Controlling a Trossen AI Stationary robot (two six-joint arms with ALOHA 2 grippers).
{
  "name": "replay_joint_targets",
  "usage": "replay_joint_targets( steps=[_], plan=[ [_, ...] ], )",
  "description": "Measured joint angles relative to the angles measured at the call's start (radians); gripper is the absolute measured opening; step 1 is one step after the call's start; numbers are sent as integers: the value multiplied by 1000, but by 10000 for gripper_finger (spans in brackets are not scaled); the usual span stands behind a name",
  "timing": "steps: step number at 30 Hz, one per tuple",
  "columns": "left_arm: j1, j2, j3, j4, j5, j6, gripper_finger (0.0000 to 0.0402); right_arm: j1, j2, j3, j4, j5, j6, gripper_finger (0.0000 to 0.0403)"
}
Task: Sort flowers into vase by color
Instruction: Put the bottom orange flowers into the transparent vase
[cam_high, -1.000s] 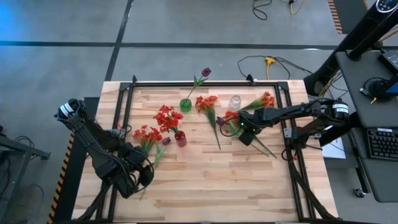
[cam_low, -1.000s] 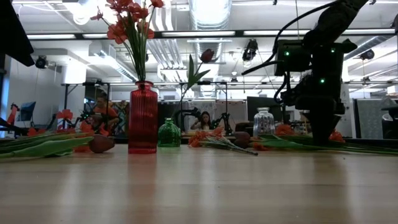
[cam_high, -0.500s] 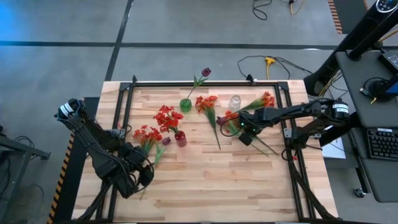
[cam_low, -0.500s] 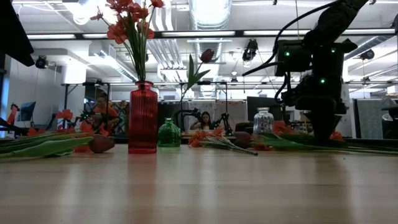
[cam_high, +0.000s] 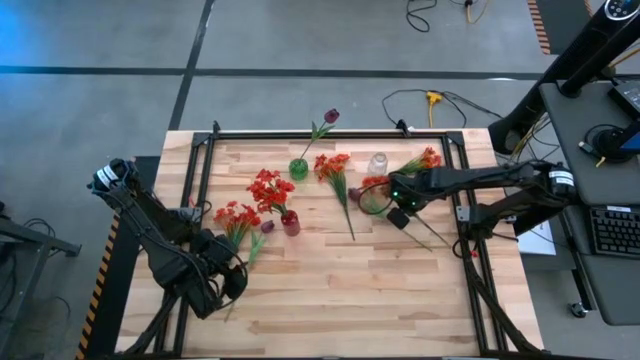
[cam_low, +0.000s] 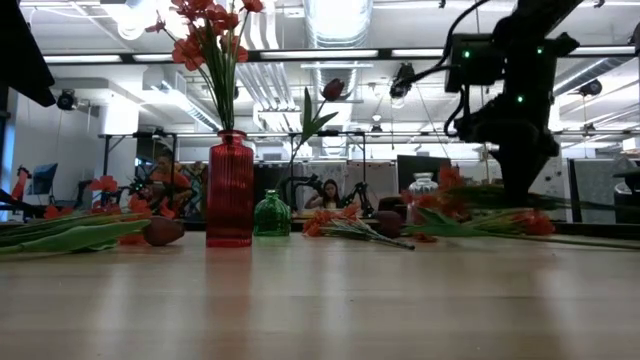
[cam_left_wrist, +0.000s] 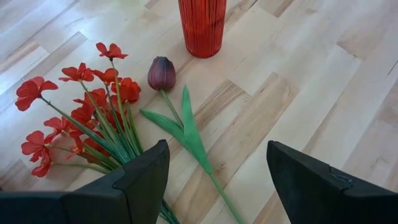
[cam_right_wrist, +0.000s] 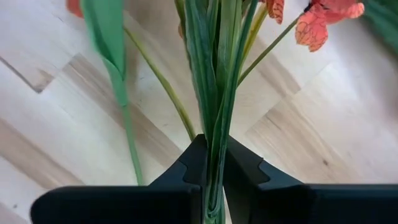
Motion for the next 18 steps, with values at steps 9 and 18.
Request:
replay_joint_targets(
  steps=[9, 18],
  plan=[
    [0, 0, 0, 0, 0, 0, 251, 0, -96, 83, -104, 1, -4, 29],
    [0, 0, 0, 0, 0, 0, 251, 0, -142, 222, -260, 26, -6, 29]
  ],
)
